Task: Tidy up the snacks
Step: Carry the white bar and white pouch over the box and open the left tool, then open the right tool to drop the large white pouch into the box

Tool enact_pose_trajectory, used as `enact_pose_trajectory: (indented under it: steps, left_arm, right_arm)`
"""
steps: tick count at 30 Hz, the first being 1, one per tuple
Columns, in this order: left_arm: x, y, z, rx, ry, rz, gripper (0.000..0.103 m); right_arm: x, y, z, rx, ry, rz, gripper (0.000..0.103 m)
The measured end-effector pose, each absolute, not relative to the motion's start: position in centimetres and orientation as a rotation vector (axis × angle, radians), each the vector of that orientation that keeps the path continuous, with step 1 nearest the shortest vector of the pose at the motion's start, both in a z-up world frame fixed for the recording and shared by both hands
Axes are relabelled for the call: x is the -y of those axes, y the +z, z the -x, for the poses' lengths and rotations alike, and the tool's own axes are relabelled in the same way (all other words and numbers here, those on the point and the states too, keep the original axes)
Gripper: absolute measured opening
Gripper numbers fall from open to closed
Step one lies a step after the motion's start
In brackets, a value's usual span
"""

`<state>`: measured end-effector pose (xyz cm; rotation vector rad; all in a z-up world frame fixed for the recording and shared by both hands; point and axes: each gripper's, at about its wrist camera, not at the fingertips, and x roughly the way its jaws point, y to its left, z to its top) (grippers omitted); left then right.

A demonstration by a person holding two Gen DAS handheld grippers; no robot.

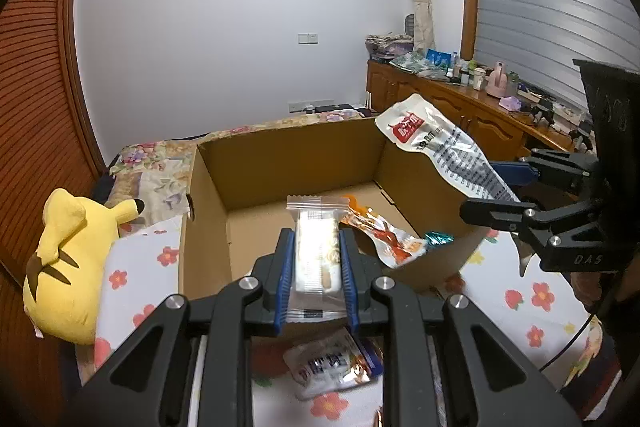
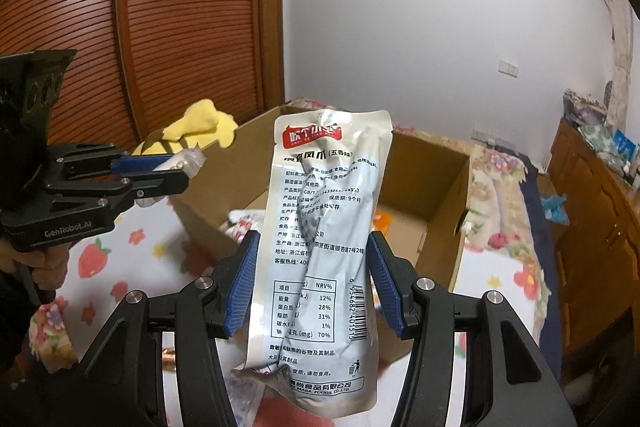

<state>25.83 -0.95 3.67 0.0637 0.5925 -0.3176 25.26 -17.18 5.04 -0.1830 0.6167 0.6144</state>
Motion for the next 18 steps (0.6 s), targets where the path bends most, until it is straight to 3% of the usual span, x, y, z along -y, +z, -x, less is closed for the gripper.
enact_pose_trajectory:
  steps: [18]
  left_arm:
    - [1.8,0.7,-31.5,-0.677,-0.273,-0.062,0.024]
  right_arm:
    - [16.1,2.7,-31.2,-0.69,0.552,0.256,0.055]
